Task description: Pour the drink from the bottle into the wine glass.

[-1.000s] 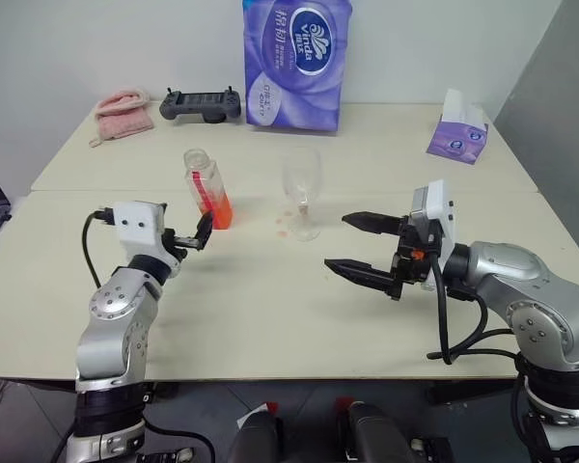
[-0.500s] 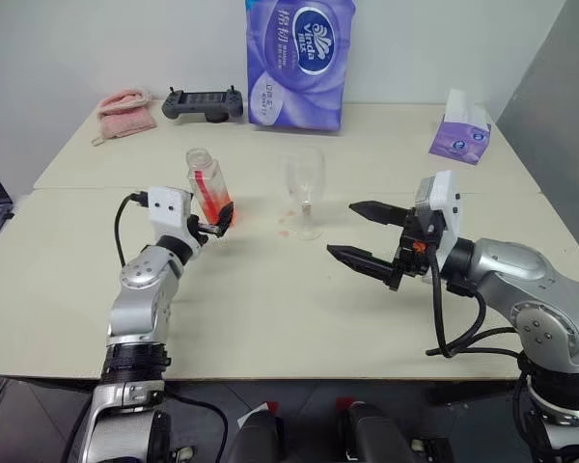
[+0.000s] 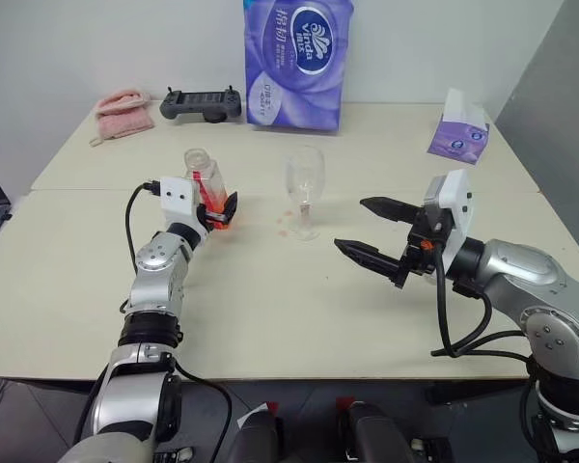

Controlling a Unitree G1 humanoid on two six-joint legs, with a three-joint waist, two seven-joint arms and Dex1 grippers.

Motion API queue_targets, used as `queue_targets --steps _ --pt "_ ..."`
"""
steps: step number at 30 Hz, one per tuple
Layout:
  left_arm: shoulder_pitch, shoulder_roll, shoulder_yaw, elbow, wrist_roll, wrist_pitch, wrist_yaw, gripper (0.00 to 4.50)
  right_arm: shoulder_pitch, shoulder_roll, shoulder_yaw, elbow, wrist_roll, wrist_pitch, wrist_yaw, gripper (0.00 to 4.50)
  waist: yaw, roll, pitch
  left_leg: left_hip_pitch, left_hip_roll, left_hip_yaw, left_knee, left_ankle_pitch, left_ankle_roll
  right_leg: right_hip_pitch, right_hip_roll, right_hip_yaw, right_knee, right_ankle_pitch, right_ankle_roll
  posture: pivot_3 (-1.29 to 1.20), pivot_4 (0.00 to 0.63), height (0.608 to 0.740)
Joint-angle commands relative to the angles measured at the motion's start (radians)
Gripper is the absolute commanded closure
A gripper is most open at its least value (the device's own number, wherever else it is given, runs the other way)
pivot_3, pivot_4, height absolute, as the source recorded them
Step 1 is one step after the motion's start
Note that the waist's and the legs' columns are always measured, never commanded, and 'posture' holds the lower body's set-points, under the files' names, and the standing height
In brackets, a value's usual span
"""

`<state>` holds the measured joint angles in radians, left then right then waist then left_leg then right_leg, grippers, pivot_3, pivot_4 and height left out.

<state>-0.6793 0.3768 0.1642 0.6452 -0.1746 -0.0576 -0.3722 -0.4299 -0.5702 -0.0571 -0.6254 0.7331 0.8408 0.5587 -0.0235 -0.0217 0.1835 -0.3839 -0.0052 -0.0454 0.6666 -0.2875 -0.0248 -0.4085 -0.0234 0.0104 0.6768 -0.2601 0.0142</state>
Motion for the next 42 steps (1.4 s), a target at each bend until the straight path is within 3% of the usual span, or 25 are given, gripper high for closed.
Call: queue_targets --steps 1,4,5,8,13,15,21,36,42 --pt "-0.053 0.003 0.001 0.078 0.028 -0.074 0.014 0.00 -0.006 -0.009 -0.025 -0.037 0.020 -0.009 -0.011 0.02 0.000 0.000 0.000 0.000 0.000 0.000 0.000 0.000 0.000 0.000 0.000 0.000 0.000 0.000 0.000 0.00 0.150 0.740" --pt "-0.076 0.006 -0.001 0.154 0.047 -0.111 0.026 0.00 -0.008 -0.009 -0.024 -0.034 0.019 -0.010 -0.015 0.02 -0.001 0.000 0.000 0.000 0.000 0.000 0.000 0.000 0.000 0.000 0.000 0.000 0.000 0.000 0.000 0.00 0.150 0.740" --pt "-0.080 0.006 0.000 0.169 0.050 -0.121 0.024 0.19 -0.009 -0.009 -0.024 -0.033 0.019 -0.010 -0.016 0.00 -0.001 0.000 0.000 0.000 0.000 0.000 0.000 0.000 0.000 0.000 0.000 0.000 0.000 0.000 0.000 0.00 0.150 0.740" --pt "-0.086 0.006 0.004 0.199 0.050 -0.136 0.015 0.86 -0.006 -0.012 -0.027 -0.034 0.020 -0.009 -0.020 0.00 -0.001 0.000 0.000 0.000 0.000 0.000 0.000 0.000 0.000 0.000 0.000 0.000 0.000 0.000 0.000 0.00 0.150 0.740" --pt "-0.083 0.011 0.007 0.219 0.049 -0.152 0.012 2.51 -0.005 -0.012 -0.028 -0.035 0.021 -0.010 -0.025 0.00 -0.001 0.000 0.000 0.000 0.000 0.000 0.000 0.000 0.000 0.000 0.000 0.000 0.000 0.000 0.000 0.00 0.150 0.740" --pt "-0.085 0.012 0.006 0.220 0.050 -0.154 0.012 2.81 -0.005 -0.011 -0.028 -0.035 0.021 -0.011 -0.026 0.00 -0.002 0.000 0.000 0.000 0.000 0.000 0.000 0.000 0.000 0.000 0.000 0.000 0.000 0.000 0.000 0.00 0.150 0.740" --pt "-0.129 0.044 -0.050 0.182 0.115 -0.178 -0.012 2.82 -0.020 -0.002 -0.018 -0.025 -0.019 -0.047 -0.038 0.00 -0.002 0.000 0.000 0.000 0.000 0.000 0.000 0.000 0.000 0.000 0.000 0.000 0.000 0.000 0.000 0.00 0.150 0.740" --pt "-0.361 0.174 -0.222 0.187 0.310 -0.309 -0.141 2.82 -0.147 0.153 0.051 0.146 -0.242 -0.260 -0.137 0.00 -0.004 -0.002 0.001 -0.002 0.000 0.001 0.000 0.000 0.000 -0.003 0.001 -0.002 0.001 0.000 0.000 0.00 0.150 0.740" --pt "-0.457 0.203 -0.313 0.251 0.446 -0.389 -0.103 2.82 -0.090 0.185 0.068 0.181 -0.302 -0.367 -0.110 0.00 -0.004 -0.002 0.001 -0.003 -0.001 0.001 0.000 0.000 0.000 -0.004 0.001 -0.002 0.001 0.000 0.000 0.00 0.150 0.740"
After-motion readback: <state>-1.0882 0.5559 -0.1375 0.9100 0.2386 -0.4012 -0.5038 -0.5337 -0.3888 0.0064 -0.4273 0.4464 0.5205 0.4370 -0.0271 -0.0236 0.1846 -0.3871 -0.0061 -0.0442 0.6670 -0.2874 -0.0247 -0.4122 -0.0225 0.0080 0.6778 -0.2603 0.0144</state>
